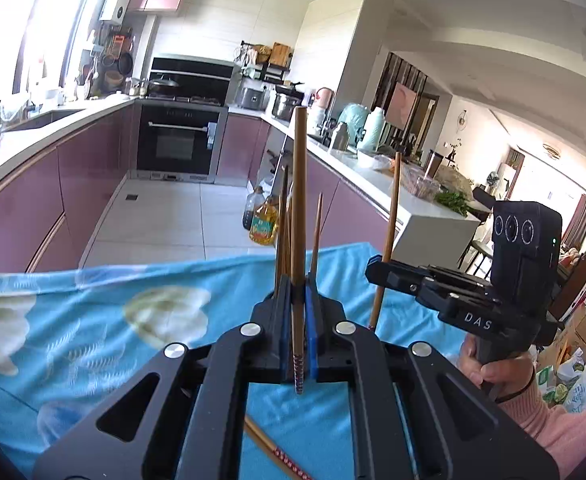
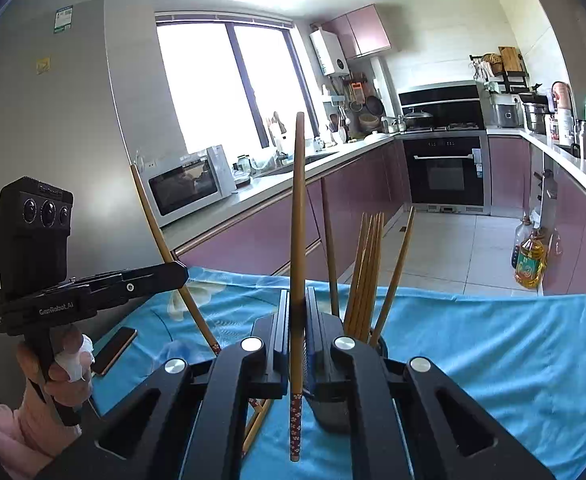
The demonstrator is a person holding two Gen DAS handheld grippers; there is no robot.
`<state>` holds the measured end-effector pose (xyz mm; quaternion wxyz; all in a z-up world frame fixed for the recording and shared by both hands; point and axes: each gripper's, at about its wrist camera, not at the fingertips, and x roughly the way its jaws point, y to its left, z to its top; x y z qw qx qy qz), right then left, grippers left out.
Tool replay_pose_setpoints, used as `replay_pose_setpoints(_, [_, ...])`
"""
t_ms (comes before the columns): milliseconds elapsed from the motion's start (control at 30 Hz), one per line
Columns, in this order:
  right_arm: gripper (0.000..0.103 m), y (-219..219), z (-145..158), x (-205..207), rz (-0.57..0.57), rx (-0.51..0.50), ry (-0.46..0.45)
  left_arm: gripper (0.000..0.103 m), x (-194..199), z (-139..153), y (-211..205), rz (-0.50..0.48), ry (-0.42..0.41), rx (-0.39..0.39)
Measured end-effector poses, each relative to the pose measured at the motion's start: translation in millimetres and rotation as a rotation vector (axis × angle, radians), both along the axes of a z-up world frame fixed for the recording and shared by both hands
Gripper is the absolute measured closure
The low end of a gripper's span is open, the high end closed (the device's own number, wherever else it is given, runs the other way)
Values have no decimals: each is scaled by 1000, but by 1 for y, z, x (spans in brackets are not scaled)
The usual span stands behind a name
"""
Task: Organize utensils
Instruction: 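Lift both chopsticks upright and carry them over the mesh cup, then lower both chopsticks into the mesh cup and open both tools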
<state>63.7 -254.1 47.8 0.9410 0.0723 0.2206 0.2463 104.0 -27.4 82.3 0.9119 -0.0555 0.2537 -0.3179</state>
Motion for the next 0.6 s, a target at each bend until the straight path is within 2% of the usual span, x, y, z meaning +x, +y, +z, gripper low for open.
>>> replay_pose_setpoints(300, [97,-4,17,23,-44,28,-56,96,25,24,-17,11,-28,-25])
replay_pose_setpoints(433, [97,-5,14,35,-65,41,-57,96,35,22,-28,37,-40,16])
replay_pose_setpoints(600, [97,-4,-2,48,-78,36,-16,96,49,3,-42,39,0,78])
